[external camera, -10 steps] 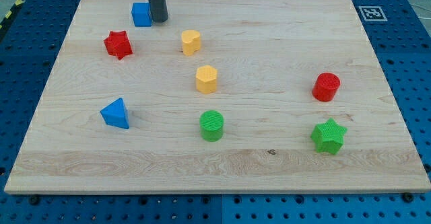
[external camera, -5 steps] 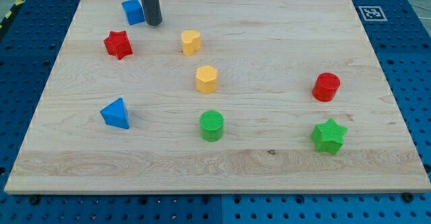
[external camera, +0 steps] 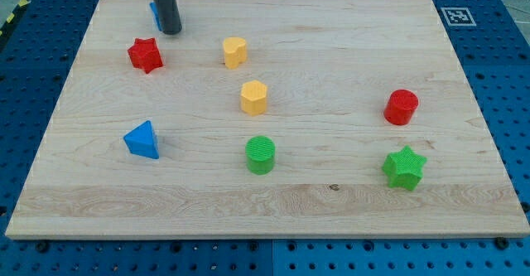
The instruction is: Move the blue cube towards the top left corner
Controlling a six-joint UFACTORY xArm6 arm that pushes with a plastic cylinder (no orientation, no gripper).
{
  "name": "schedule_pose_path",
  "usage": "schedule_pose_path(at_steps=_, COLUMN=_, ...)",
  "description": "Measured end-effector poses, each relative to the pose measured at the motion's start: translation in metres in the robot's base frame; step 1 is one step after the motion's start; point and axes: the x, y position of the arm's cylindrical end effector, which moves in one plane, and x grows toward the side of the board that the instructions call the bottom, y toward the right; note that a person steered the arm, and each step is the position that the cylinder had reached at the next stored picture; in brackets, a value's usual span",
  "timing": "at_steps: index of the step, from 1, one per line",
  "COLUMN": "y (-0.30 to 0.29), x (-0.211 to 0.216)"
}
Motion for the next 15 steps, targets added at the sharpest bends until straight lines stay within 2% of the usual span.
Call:
schedule_pose_path(at_steps=7, y=0.009, x=-0.019)
schedule_pose_path(at_steps=9, y=0.031, x=-0.019)
schedule_pose_path(at_steps=12, y=0.041, x=0.02)
schedule_pose_path(at_steps=15, y=0.032, x=0.021)
